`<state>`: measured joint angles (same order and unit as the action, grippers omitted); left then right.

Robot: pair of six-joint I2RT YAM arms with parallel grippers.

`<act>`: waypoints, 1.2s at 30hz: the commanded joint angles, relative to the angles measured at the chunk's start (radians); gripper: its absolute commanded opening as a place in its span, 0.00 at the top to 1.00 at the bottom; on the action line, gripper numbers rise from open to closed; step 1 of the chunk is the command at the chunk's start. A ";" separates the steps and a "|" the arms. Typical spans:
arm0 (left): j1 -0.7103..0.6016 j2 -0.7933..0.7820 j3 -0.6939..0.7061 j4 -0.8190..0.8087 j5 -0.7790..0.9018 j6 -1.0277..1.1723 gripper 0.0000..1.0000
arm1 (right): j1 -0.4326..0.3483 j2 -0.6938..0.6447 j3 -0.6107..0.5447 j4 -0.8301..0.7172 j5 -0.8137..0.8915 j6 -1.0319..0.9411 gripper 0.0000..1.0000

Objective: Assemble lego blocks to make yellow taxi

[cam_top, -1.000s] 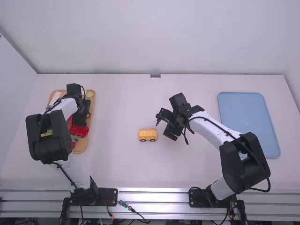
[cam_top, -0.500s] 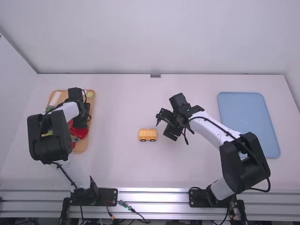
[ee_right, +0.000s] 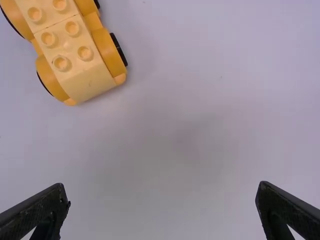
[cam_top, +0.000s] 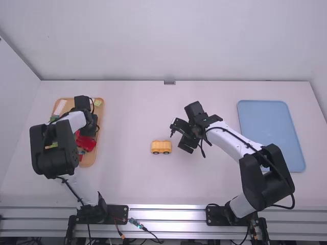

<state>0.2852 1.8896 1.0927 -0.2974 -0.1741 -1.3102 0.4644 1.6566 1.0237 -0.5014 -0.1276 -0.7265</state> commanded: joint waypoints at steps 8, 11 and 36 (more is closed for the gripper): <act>-0.004 0.001 -0.005 -0.010 -0.029 0.000 0.64 | 0.001 -0.011 0.012 -0.004 -0.005 0.013 0.01; -0.004 0.001 -0.007 -0.010 -0.029 0.000 0.62 | 0.001 -0.011 0.012 -0.005 -0.005 0.013 0.01; -0.004 0.001 -0.081 0.109 -0.023 0.001 0.71 | 0.001 -0.011 0.012 -0.004 -0.005 0.012 0.01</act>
<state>0.2848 1.8893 1.0275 -0.1818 -0.1886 -1.3125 0.4644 1.6566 1.0237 -0.5011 -0.1280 -0.7124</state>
